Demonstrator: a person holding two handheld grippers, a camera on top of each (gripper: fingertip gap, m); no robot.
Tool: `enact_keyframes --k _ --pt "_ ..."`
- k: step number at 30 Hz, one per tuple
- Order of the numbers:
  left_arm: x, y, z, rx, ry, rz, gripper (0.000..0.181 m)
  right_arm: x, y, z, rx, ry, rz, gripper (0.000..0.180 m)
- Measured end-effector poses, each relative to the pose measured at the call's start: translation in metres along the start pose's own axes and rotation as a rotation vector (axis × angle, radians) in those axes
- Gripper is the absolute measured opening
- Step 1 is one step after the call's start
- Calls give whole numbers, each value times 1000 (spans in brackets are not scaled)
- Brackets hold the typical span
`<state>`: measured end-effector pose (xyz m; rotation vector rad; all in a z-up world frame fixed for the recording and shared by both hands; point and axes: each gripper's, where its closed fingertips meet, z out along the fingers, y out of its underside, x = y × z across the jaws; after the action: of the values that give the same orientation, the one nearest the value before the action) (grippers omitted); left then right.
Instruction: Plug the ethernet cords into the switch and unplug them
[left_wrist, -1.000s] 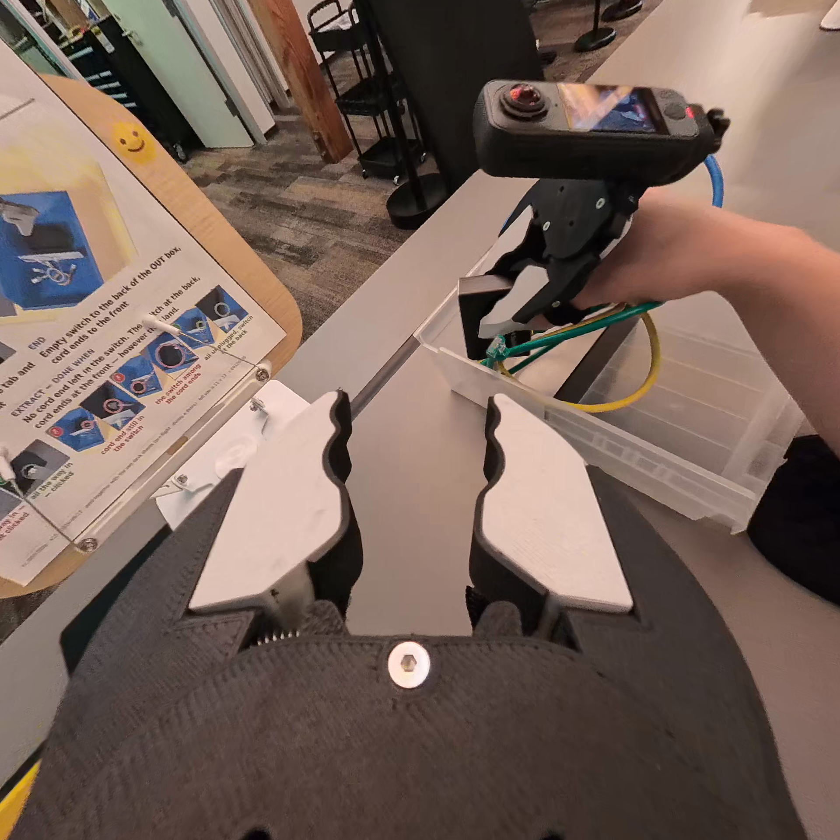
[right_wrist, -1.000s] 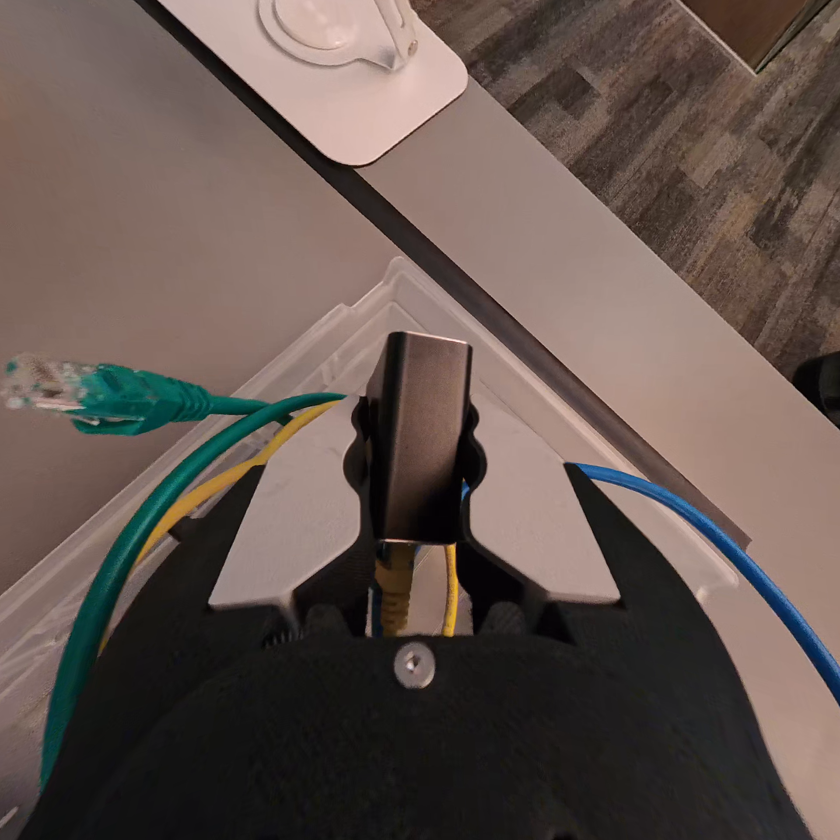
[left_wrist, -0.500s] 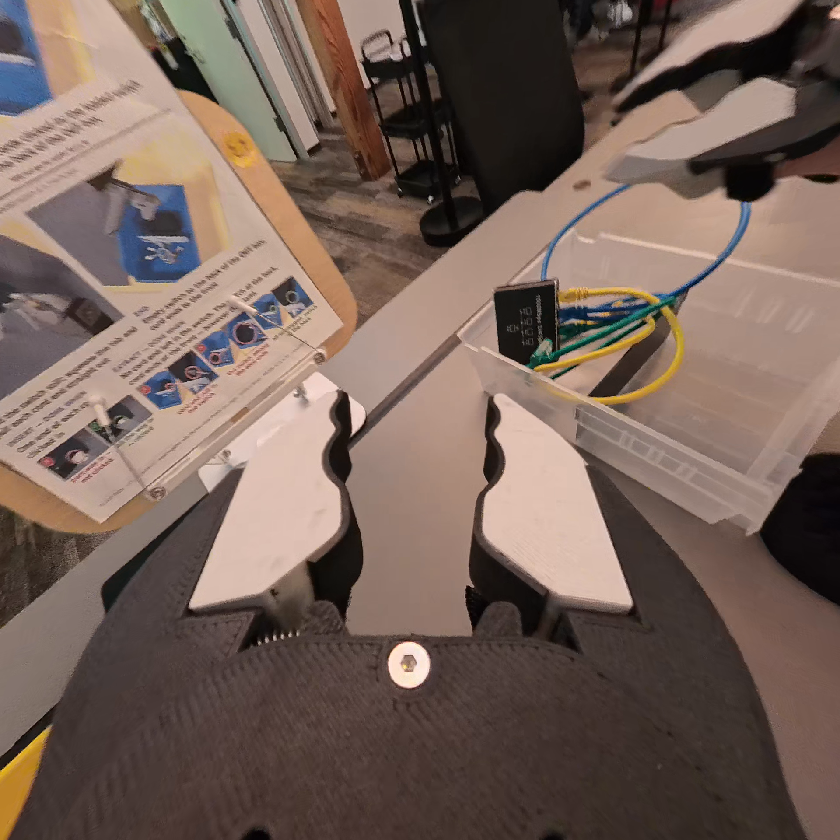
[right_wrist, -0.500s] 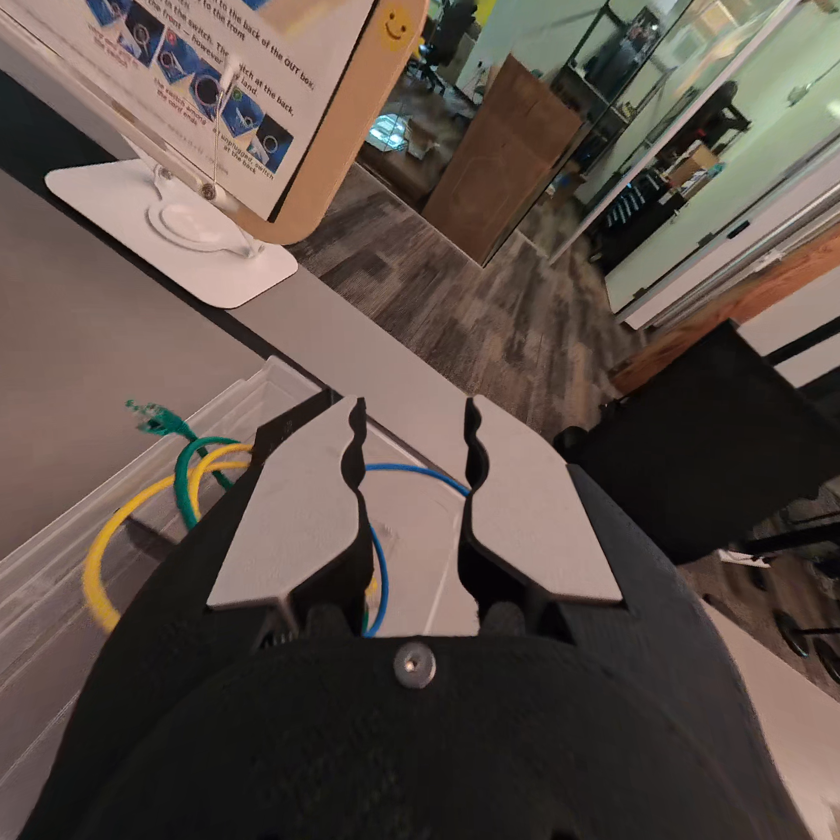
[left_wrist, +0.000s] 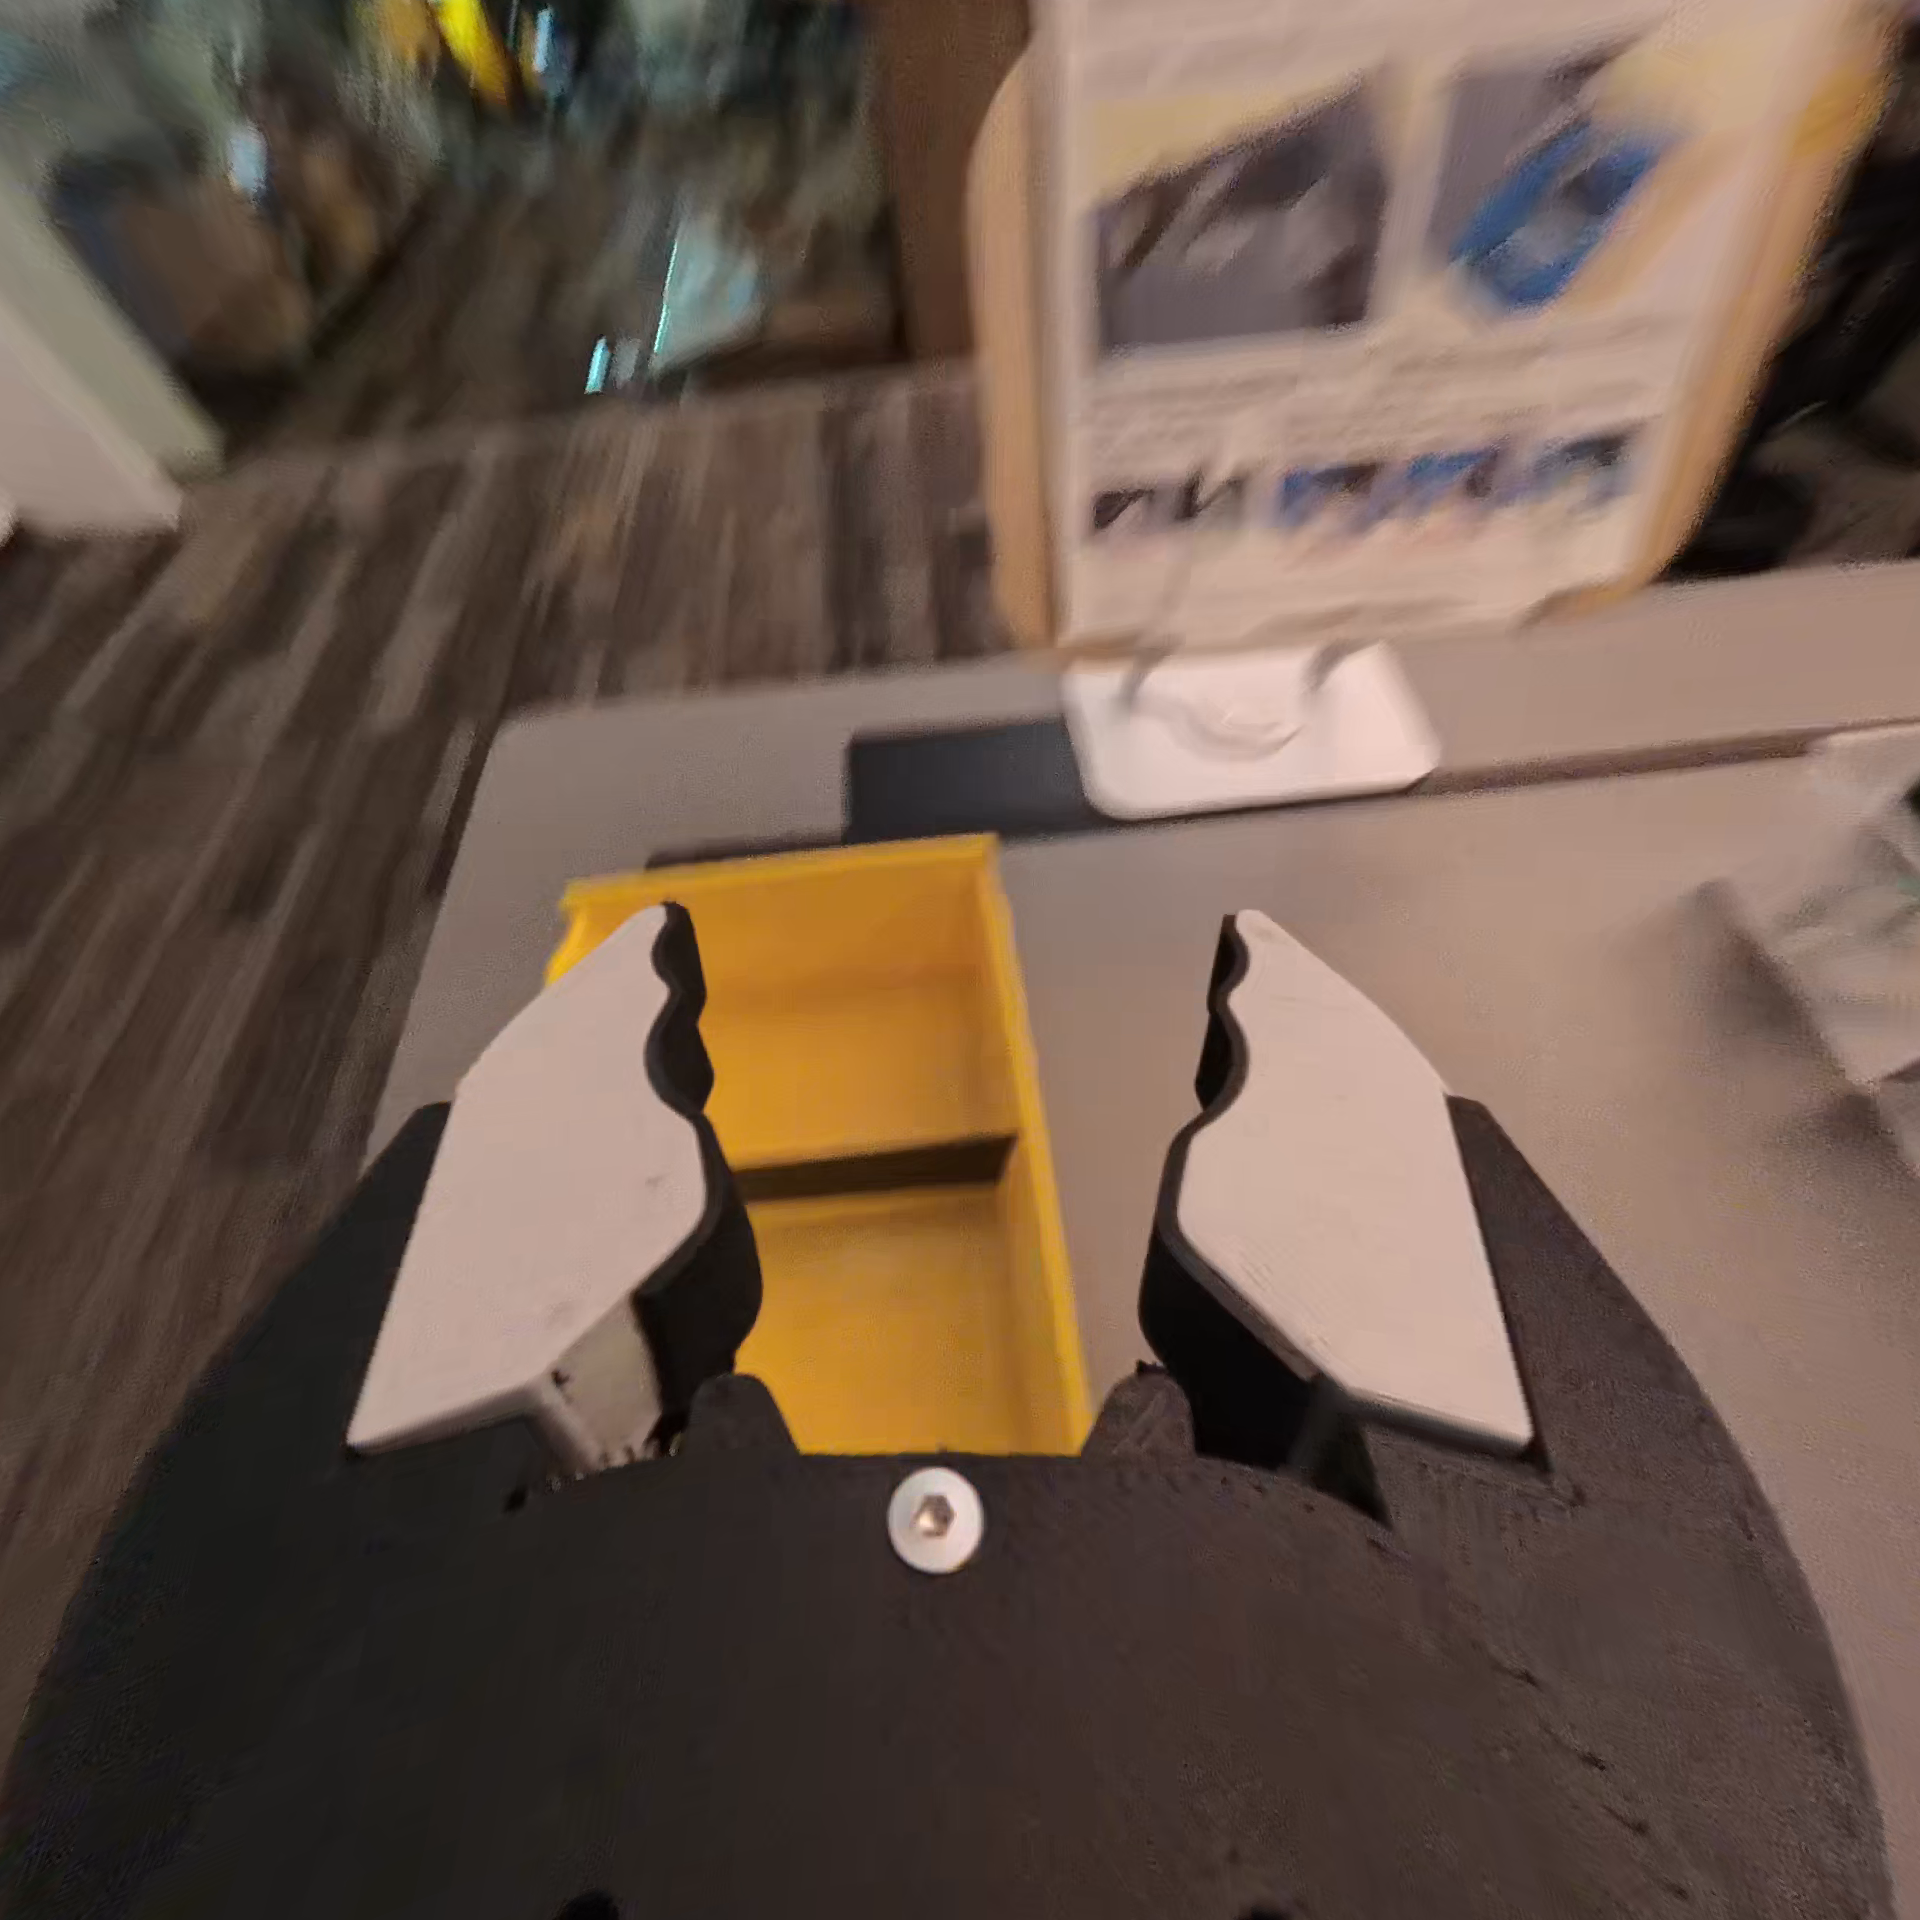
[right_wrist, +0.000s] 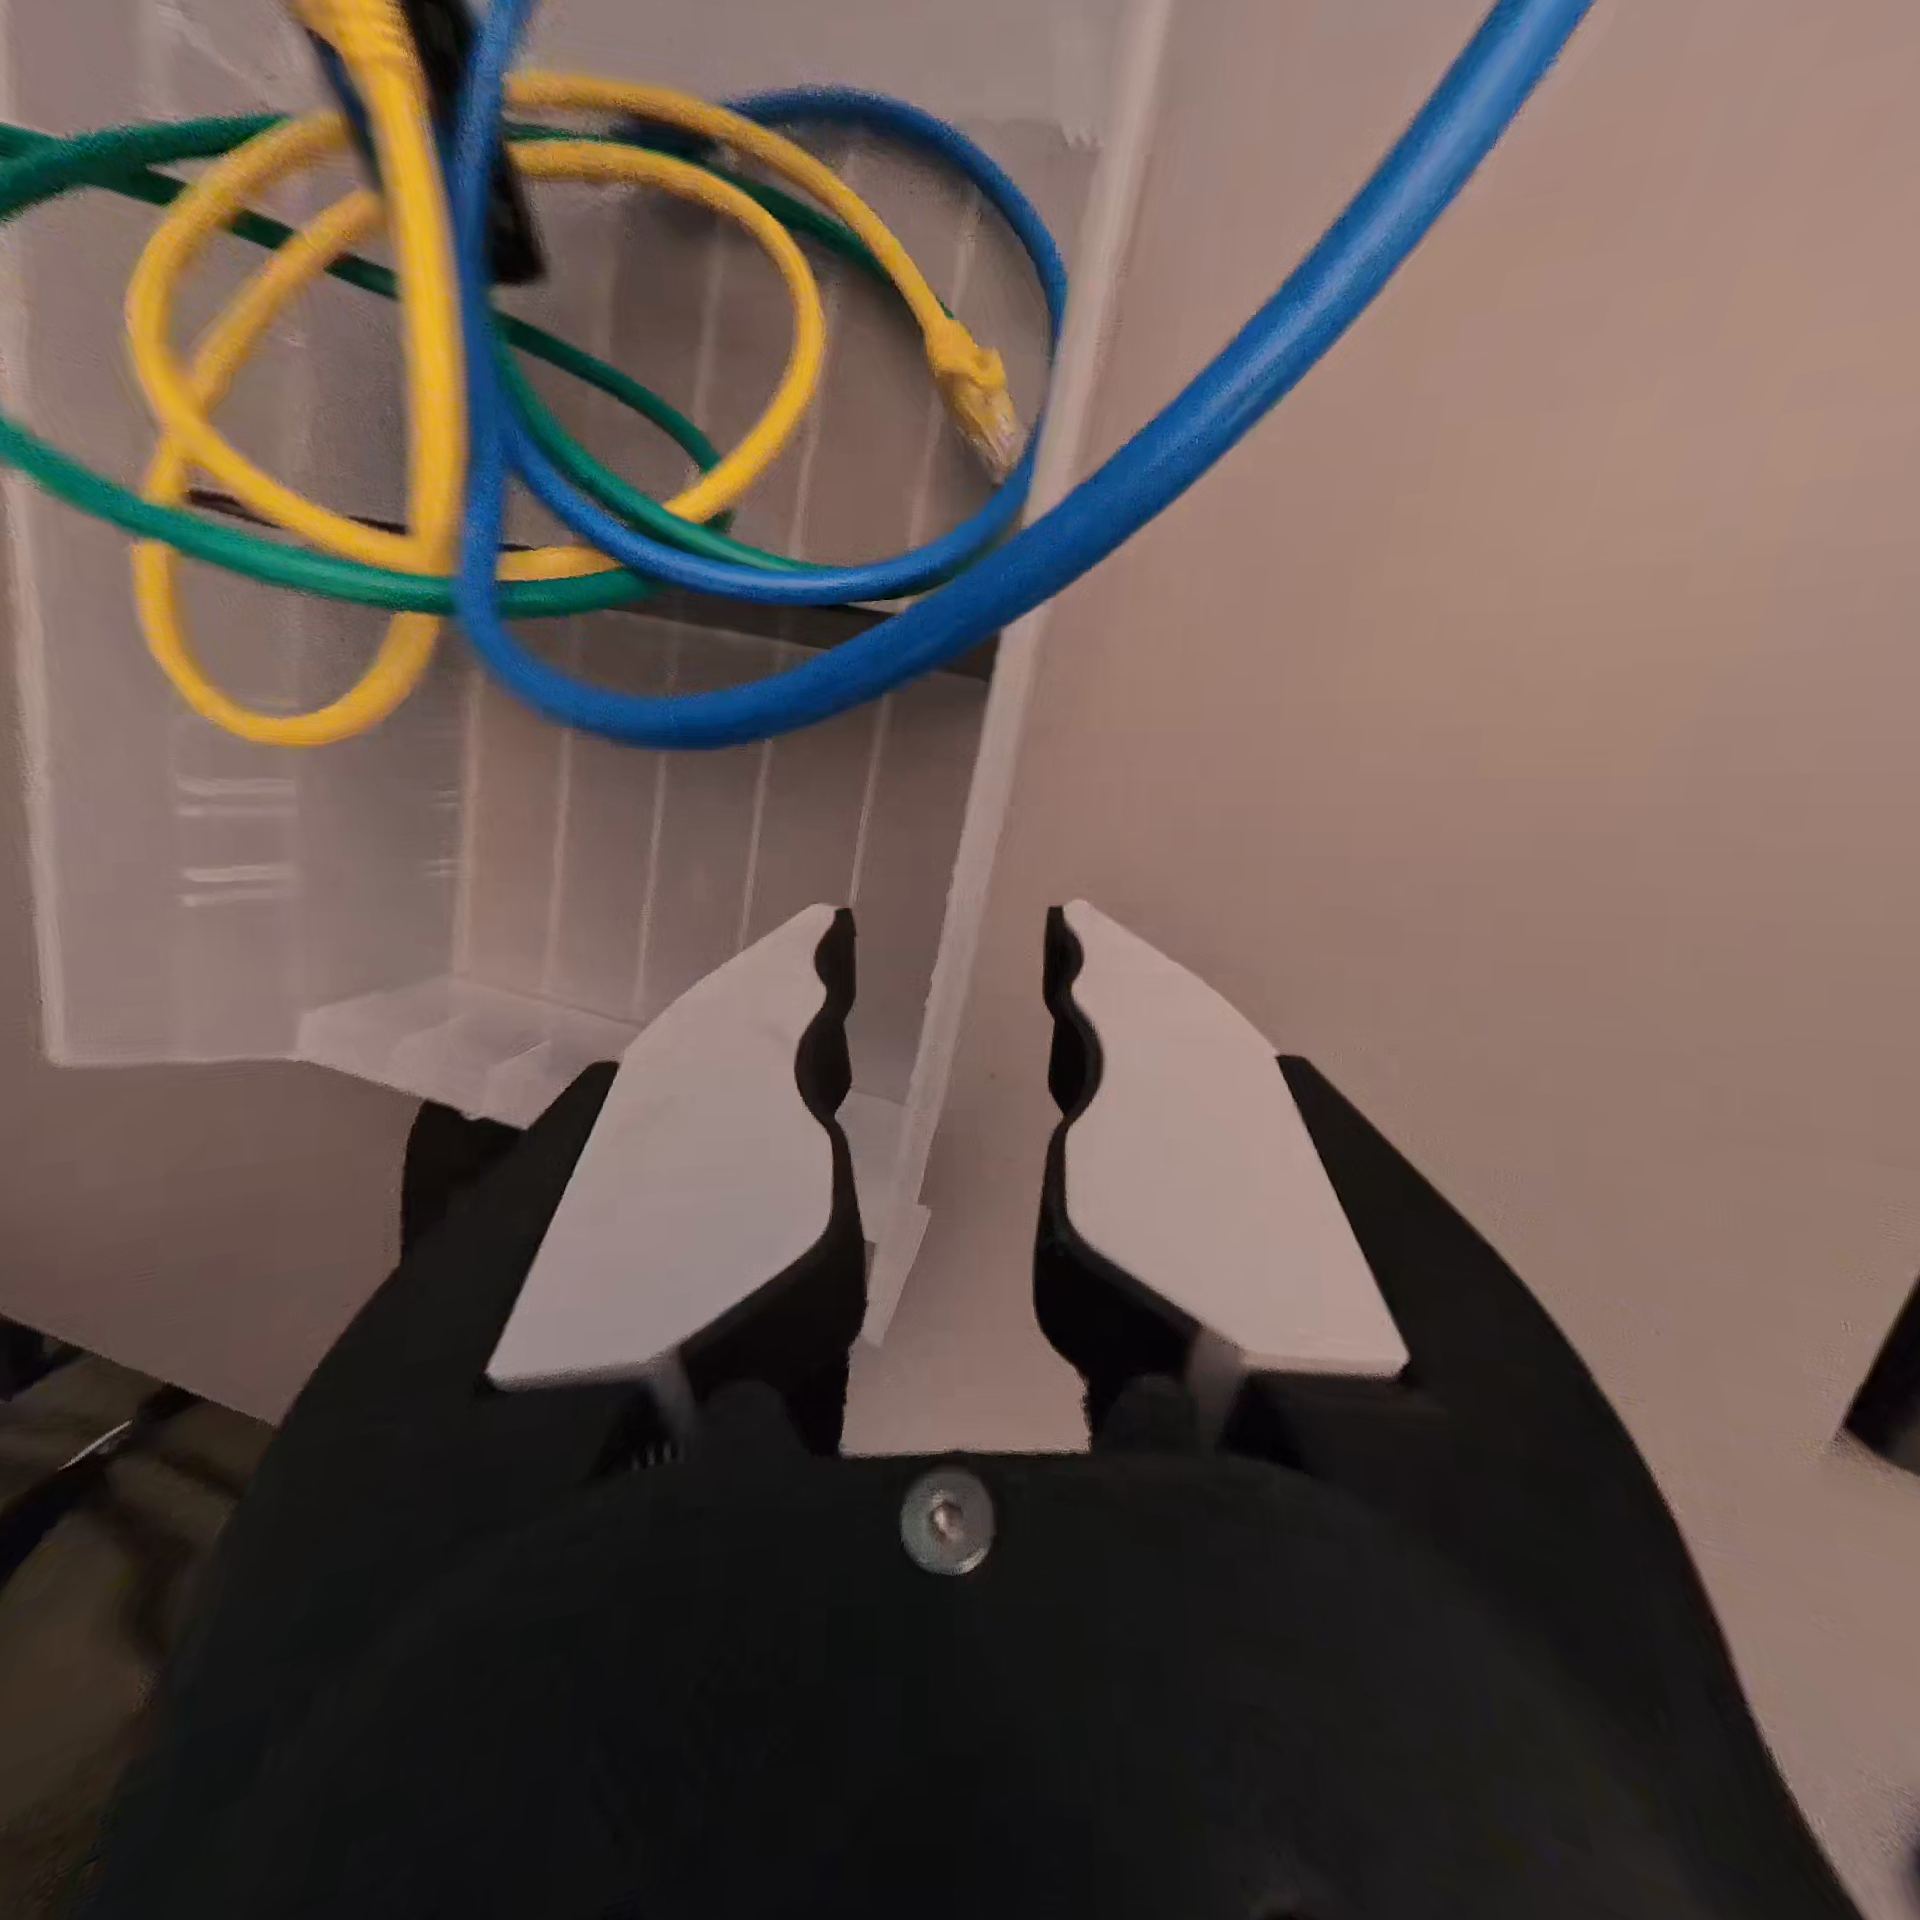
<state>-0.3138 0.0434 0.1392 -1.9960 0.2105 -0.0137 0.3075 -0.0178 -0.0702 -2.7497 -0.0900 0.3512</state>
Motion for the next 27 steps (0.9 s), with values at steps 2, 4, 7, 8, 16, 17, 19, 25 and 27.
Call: enact_keyframes --k 2,4,7,8,16,17,19,25,27 --pt "-59 42 9 -198 -139 -77 91 4 5 13 -72 28 12 33" --pt "-110 91 18 -366 -257 -125 92 3 12 21 -133 68 -4 33" --pt "-149 153 43 -548 -216 -177 83 1 19 24 -197 130 9 29" --pt "-159 169 50 -607 -195 -215 83 -1 18 25 -200 138 14 26" --pt "-180 245 74 -796 -31 -423 54 0 17 29 -168 118 145 14" --pt "-178 249 75 -813 -14 -431 52 1 20 33 -167 111 153 13" --pt "-175 256 76 -843 9 -429 48 5 32 41 -209 112 129 13" --pt "-155 259 76 -964 29 -288 6 1 41 44 -314 5 130 7" --pt "-142 259 75 -1026 49 -196 5 2 38 45 -308 -2 113 7"
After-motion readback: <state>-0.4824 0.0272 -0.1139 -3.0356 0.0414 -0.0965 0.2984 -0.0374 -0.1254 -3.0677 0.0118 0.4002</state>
